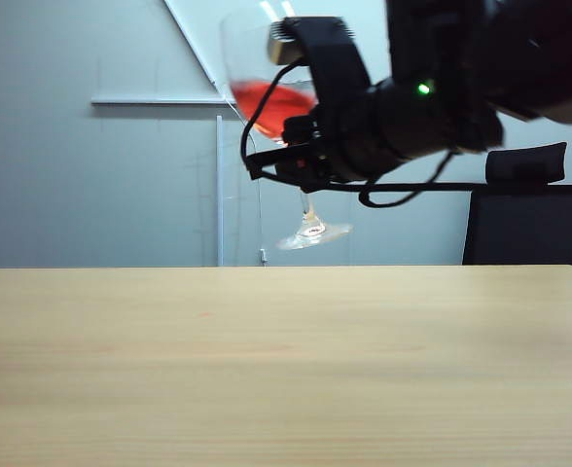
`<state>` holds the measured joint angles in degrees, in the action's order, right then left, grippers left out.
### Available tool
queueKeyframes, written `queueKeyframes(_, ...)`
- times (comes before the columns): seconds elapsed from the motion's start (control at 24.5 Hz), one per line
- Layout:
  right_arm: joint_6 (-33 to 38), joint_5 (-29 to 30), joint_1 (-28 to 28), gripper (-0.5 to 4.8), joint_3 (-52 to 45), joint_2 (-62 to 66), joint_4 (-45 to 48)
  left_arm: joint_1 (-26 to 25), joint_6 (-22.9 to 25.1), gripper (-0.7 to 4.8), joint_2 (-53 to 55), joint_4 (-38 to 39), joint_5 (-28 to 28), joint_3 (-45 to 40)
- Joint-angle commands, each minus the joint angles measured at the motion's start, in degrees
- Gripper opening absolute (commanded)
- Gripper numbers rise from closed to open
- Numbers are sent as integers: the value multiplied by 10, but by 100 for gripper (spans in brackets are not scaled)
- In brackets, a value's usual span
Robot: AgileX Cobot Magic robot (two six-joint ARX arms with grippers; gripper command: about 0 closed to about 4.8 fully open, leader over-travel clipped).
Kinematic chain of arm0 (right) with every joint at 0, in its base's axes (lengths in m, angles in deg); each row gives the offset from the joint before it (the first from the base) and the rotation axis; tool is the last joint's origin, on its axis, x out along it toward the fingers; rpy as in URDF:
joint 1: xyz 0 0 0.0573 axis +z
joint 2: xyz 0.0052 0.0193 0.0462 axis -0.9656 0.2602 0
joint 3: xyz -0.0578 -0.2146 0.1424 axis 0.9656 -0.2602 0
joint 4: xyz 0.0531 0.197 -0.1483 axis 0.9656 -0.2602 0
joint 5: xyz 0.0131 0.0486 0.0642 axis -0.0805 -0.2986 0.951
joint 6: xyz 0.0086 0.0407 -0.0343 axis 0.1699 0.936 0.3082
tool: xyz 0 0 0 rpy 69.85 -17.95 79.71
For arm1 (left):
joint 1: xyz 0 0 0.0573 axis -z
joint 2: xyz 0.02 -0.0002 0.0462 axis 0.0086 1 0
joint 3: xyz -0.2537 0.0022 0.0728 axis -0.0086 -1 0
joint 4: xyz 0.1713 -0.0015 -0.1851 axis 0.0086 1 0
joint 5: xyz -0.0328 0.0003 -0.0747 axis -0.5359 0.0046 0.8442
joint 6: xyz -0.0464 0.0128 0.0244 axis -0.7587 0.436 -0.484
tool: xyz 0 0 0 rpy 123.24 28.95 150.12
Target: Gently pick up the goblet, rotate it counterclockwise for two full turns (viewing from above), and then place it back on the table.
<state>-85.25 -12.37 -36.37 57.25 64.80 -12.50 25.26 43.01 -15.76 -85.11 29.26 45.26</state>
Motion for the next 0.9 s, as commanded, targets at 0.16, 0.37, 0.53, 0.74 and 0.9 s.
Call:
queueKeyframes(0.16, 216, 80, -2, -8, -30, -6, 116, 0, 0, -5, 1, -8, 0, 2)
queueKeyframes(0.37, 299, 94, -5, -8, -29, -6, 122, 0, 0, -5, 1, -8, 0, 2)
queueKeyframes(0.53, 349, 106, -19, -8, -28, -6, 108, 0, 0, -5, 1, -8, 0, 2)
queueKeyframes(0.74, 386, 125, -32, -8, -22, -6, 105, 0, 0, -5, 1, -8, 0, 2)
queueKeyframes(0.9, 380, 139, -40, -8, -1, -6, 70, 0, 0, -5, 1, -8, 0, 2)
